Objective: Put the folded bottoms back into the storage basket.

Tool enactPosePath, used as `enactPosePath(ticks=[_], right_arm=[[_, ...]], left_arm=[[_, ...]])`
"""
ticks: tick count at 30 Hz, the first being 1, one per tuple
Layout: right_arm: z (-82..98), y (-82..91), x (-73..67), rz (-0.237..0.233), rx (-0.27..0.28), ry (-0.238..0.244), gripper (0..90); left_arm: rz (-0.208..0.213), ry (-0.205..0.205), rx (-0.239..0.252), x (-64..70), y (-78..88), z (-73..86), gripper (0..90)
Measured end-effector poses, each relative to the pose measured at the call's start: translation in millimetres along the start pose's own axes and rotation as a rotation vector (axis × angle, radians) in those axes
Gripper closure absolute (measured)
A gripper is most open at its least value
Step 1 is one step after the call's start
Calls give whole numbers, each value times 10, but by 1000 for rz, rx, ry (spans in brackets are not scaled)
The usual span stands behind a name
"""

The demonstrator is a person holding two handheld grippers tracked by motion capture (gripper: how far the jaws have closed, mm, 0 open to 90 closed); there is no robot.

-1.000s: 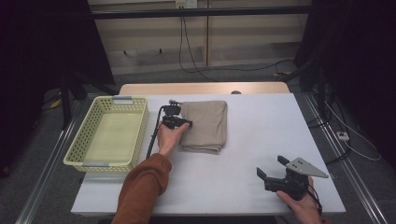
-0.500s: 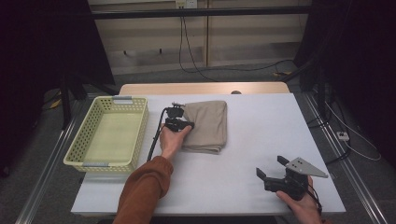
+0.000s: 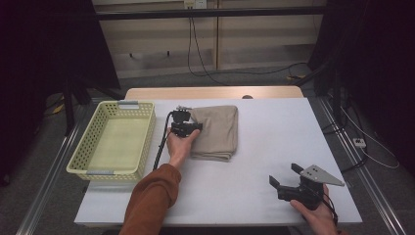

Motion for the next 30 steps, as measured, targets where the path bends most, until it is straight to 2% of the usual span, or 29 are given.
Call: enactPosePath(ticks=[4,8,13,20,22,24,30], right_arm=[[-4,3,19,6,4,-4,64],[-4,2,20,5,3,-4,65],[-3,4,21,5,1,-9,66],[-3,16,22,7,3,-11,65],[-3,16,24,7,4,-10,65],[-2,13,27,7,3,-11,65],[1,9,28,11,1,-8,66]], left_arm=[[37,20,39,39,48,-84,831],[59,-18,47,101,99,-166,833],[50,-70,62,184,151,-204,834],[67,-88,101,271,248,-284,834],[88,-112,116,307,276,-315,834],[82,-134,126,322,312,-346,834],[86,-143,161,360,452,-465,836]])
Point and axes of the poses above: each handheld gripper's, and its own axes: y roughly backward along the jaws, z roughly out of its underside, x roughly to its right, the point moved 10 cm from there along -y, roughly forward along the jaws, and after that the axes turned 2 degrees about z, right-handed, at the moved point
